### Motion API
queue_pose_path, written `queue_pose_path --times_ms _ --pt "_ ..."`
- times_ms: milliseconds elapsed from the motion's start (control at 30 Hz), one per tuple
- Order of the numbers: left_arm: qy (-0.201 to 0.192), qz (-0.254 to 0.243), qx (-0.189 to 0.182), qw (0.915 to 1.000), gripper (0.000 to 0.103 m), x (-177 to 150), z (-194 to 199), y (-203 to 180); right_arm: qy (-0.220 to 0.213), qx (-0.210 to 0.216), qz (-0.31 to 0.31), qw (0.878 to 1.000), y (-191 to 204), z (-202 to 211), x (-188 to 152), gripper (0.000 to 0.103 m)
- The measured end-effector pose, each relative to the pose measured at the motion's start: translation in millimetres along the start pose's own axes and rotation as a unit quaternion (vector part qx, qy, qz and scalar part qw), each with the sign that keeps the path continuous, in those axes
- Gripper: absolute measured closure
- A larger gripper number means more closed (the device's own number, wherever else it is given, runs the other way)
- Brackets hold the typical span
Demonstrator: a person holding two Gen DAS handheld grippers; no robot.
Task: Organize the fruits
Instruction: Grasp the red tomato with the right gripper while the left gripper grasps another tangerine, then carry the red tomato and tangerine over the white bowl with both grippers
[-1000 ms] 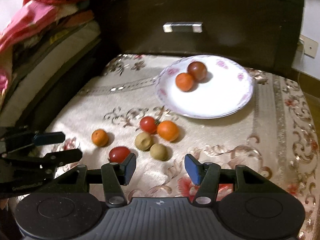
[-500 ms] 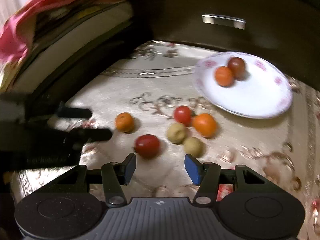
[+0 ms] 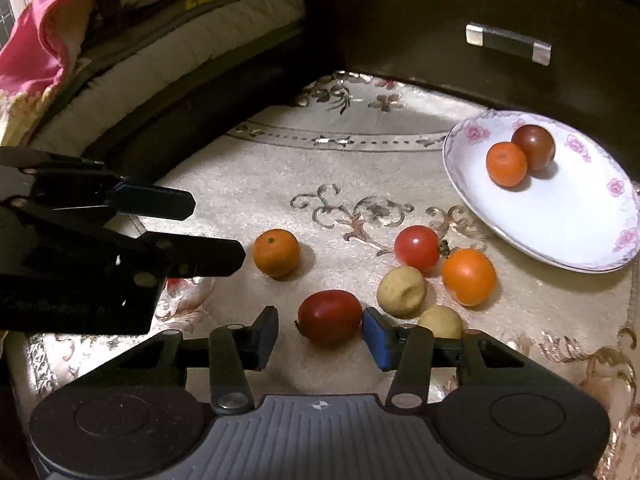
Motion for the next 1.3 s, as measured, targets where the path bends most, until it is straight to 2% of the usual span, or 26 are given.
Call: queue_pose_path --times_ms 67,367,500,633,700,733,800,1000,1300 --pt "0.002 0.001 -0.004 1.0 0.043 -0.7 -4.2 -1.4 0.001 -0.009 0.001 1.0 -2.2 -0.8 1.6 0.072" --pt "0.004 -0.013 -0.011 0.9998 0.044 -5.3 -28.8 -12.4 0.013 -0.035 -0.015 0.999 -16.3 17.8 -8.8 0.073" --pt "0.005 -0.029 -0.002 0.9996 0.045 -6.5 -39.3 -18.9 0.02 -0.038 -0.023 0.999 -19.1 22.6 -10.6 0.073" --pt "0.016 -0.027 0.009 0.9995 0.052 -11.7 -48.9 -15.3 0.02 -0.036 -0.028 0.999 -21.0 26.5 -11.5 0.073" --pt "0.016 -0.009 0.001 0.9998 0.057 -10.7 -49.6 -12.5 0.02 -0.037 -0.031 0.999 -23.5 26.9 -11.9 0.073" --pt "0.016 -0.005 0.003 0.9999 0.064 -10.3 -49.7 -11.3 0.021 -0.039 -0.033 0.998 -25.2 27.4 -12.5 0.073" --pt "0.015 0.0 0.004 0.9999 0.067 -10.0 -49.9 -10.2 0.023 -0.04 -0.038 0.998 -27.0 27.9 -12.9 0.073" --pt "0.018 -0.02 -0.011 0.9996 0.068 -13.2 -43.9 -20.4 0.023 -0.043 -0.037 0.998 -27.8 29.2 -12.6 0.073" --pt "0.022 -0.059 -0.058 0.9963 0.068 -26.8 -16.1 -52.1 0.023 -0.068 -0.026 0.997 -31.1 49.9 -18.6 0.073"
Point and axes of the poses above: each gripper's, at about its wrist camera, not at the fingertips, and z roughly against the way its jaws point, y to its left, x to its top, the point moved 8 cm from there along -z, roughly the way its jaws point, and after that the axes turned 8 degrees about -y, right-handed, at the moved point
